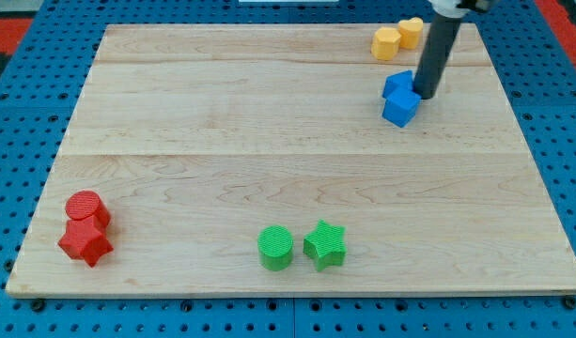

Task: Move the blue cube into the red circle

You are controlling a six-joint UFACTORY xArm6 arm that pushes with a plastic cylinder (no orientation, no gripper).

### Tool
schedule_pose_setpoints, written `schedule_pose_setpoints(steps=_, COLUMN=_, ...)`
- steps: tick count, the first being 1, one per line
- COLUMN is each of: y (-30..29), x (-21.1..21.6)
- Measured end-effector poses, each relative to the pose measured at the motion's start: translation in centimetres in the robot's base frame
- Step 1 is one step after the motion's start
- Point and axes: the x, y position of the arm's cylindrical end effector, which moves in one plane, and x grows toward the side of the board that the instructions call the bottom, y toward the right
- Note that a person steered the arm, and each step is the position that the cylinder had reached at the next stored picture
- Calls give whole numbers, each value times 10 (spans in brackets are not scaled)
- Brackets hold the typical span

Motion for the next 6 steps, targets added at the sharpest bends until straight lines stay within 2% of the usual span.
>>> schedule_pose_setpoints(steps=1, y=-32, x=16)
schedule_pose_setpoints(steps=2, y=-34, x=40)
schedule_pose_setpoints(steps=4, y=-3, x=62)
schedule_pose_setpoints(steps=5, y=-17, x=86)
schedule_pose_setpoints(steps=6, y=-84, x=105)
